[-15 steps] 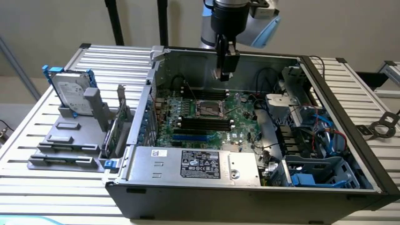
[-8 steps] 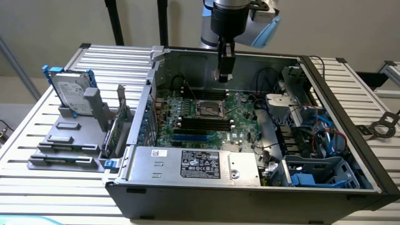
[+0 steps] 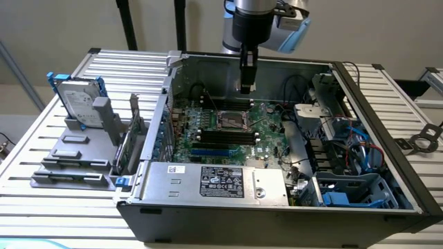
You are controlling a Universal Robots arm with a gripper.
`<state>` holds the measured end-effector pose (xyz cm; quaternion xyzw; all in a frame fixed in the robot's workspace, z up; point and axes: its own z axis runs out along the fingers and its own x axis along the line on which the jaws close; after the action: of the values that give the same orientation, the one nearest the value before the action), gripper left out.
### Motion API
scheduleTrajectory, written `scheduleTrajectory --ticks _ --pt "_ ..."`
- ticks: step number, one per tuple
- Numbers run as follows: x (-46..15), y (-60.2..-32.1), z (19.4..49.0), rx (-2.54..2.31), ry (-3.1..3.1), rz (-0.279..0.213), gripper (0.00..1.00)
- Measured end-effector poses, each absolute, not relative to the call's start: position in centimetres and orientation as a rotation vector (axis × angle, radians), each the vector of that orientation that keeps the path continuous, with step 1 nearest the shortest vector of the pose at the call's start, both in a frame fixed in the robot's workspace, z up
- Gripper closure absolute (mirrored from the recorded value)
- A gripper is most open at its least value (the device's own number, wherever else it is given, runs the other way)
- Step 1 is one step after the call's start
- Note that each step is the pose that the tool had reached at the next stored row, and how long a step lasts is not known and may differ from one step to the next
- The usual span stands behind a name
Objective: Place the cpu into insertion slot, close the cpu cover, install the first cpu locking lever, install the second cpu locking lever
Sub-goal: 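Place the cpu into insertion slot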
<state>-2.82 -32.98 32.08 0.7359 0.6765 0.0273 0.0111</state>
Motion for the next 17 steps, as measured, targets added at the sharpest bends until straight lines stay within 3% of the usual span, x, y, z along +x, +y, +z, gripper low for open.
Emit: scheduleTrajectory --ticks 17 --pt "-3.3 -33.6 29.3 2.252 2.164 0.091 0.45"
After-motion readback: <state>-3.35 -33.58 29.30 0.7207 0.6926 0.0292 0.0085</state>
